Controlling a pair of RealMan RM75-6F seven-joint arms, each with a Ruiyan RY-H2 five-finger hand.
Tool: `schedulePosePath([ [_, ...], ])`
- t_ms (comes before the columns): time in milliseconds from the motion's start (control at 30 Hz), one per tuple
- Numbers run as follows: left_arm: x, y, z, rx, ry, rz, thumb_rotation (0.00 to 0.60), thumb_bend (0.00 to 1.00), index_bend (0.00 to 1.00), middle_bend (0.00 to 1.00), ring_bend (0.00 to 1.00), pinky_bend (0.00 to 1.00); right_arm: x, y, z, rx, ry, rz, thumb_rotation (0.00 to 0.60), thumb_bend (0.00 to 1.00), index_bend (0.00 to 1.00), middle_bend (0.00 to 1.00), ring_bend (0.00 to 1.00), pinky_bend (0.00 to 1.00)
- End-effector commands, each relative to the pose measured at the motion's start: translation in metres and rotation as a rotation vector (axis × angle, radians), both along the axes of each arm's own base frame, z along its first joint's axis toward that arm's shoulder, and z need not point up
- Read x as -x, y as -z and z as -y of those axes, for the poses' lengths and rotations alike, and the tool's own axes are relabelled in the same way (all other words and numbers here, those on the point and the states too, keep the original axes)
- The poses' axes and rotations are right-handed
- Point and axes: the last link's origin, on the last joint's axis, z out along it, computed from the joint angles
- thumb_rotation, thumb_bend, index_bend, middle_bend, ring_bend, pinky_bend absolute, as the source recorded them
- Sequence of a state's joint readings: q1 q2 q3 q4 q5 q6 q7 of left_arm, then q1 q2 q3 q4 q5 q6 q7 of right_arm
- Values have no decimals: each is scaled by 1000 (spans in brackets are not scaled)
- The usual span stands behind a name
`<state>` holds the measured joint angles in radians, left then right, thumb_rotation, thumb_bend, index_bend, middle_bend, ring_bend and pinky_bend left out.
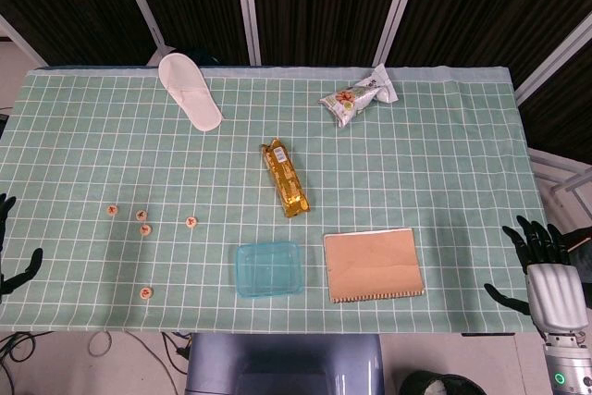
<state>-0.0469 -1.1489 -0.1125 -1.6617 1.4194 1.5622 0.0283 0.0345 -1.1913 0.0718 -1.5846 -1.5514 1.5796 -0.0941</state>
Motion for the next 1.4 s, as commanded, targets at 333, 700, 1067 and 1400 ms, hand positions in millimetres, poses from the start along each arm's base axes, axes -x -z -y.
schedulePosePath([
  [333, 0, 2, -1, 7, -5, -7, 600, 305, 74, 20, 0, 61, 1, 1, 1, -6, 13, 6, 600, 204, 150, 69, 71, 0],
  [700, 0, 2, -1, 9, -2, -3, 600, 267, 74, 20, 0, 61, 0, 0, 0, -7, 18, 11, 600, 205, 150, 69, 72, 0],
  [1067, 2, 5, -5, 28, -5, -10, 600, 267, 80, 20, 0, 61, 1, -2, -1, 0, 33, 29, 600, 205, 150, 69, 72, 0],
  [1400, -24, 16, -47, 144, 68, -49, 600, 267, 113, 20, 0, 61, 0, -1, -3, -3, 37, 31, 600, 205, 150, 69, 72, 0],
])
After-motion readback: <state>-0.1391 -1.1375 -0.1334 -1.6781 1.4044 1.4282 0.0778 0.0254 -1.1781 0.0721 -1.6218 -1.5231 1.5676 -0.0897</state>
